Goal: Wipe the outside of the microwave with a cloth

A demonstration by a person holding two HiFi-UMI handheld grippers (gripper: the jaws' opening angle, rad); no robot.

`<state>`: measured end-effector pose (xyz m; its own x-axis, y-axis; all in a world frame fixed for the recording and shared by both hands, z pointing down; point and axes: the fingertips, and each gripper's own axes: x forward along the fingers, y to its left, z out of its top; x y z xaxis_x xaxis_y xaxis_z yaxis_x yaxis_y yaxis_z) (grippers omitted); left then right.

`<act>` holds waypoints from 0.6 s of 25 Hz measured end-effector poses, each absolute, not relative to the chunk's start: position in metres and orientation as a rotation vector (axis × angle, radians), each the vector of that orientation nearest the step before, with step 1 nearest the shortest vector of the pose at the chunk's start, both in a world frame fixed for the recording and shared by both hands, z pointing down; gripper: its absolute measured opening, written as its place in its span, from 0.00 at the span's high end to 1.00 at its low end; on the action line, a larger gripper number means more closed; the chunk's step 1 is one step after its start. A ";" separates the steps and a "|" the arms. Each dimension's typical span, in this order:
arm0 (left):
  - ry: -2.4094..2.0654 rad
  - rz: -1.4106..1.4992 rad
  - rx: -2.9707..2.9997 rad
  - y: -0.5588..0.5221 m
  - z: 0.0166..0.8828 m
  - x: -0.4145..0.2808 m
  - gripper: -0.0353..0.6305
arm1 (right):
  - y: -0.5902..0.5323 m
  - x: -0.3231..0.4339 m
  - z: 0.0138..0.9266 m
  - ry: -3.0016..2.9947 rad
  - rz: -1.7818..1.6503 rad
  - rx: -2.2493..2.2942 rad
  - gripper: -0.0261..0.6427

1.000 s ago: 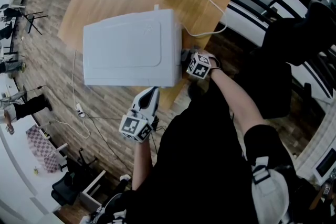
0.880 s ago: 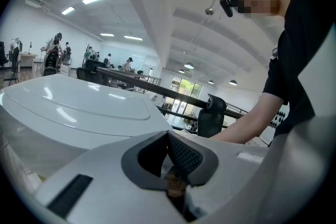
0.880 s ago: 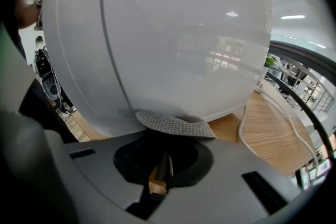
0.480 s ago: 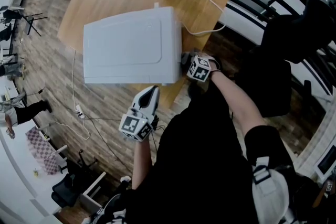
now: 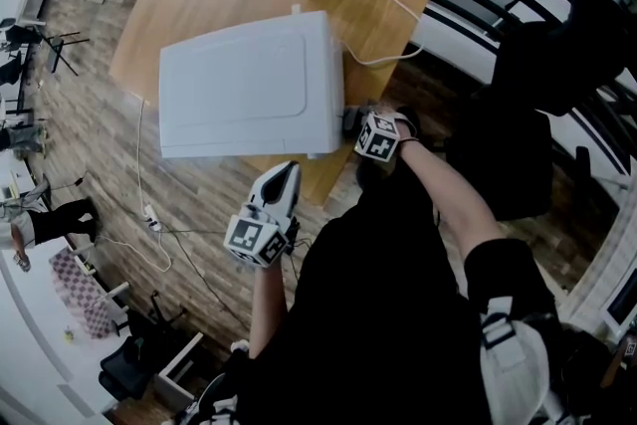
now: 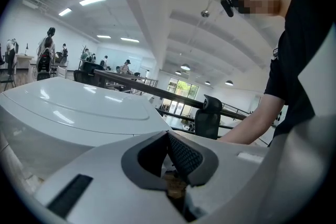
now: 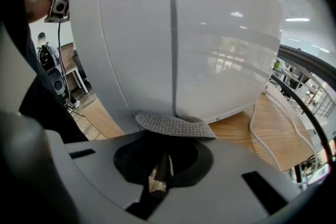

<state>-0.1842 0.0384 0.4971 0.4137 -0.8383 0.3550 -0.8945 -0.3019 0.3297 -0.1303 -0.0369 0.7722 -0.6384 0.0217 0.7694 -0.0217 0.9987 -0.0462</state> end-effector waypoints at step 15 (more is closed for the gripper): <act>-1.458 0.154 2.233 0.055 0.494 -0.186 0.95 | -0.004 -0.124 0.773 -2.254 0.060 0.007 0.94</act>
